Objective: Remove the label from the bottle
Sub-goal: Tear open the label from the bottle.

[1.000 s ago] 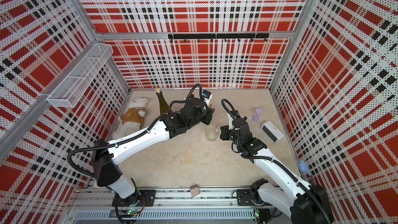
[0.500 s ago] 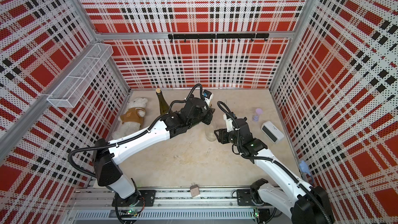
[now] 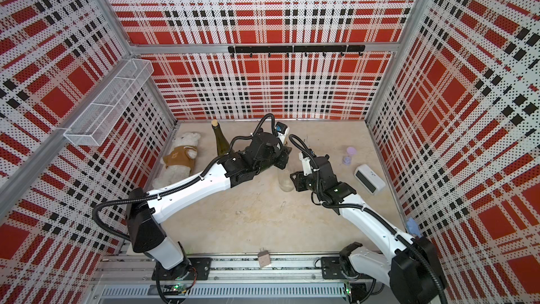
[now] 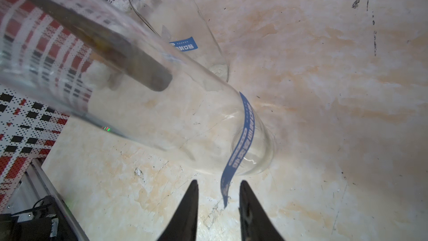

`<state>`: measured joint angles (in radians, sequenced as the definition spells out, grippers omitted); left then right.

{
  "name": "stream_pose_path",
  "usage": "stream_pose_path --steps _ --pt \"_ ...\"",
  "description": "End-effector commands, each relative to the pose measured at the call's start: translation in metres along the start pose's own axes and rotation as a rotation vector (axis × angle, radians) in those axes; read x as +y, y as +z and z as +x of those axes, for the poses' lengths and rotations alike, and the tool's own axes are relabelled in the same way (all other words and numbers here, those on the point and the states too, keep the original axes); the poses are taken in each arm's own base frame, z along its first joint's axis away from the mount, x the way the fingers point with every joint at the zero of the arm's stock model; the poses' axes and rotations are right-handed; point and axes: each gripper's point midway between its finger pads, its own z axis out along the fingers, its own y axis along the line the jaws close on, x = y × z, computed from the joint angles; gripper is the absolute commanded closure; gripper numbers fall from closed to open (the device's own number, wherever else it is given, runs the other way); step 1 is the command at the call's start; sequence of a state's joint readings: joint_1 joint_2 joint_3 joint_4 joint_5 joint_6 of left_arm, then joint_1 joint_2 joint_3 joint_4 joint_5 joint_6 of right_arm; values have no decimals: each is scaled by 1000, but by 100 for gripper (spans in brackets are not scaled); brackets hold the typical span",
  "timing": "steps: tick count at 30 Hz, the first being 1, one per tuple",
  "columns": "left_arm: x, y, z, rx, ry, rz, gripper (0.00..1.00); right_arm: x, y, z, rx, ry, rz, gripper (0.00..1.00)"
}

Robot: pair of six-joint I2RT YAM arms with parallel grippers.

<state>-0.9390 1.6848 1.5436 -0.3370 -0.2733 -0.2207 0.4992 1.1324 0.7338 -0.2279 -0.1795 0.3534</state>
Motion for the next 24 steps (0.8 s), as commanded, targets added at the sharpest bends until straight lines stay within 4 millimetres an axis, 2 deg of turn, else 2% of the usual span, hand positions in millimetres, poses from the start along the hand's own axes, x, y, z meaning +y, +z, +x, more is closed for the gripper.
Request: stream_pose_path --steps 1,6,16,24 --pt "-10 -3 -14 -31 -21 26 75 7 -1 -21 -63 -19 -12 72" --pt "-10 -3 -15 -32 -20 25 75 4 -1 -21 -69 -14 2 77" --pt "-12 -2 -16 -35 -20 31 75 1 4 -16 -53 -7 12 74" --pt "-11 -3 -16 -34 -18 29 75 -1 5 -15 -60 0 16 89"
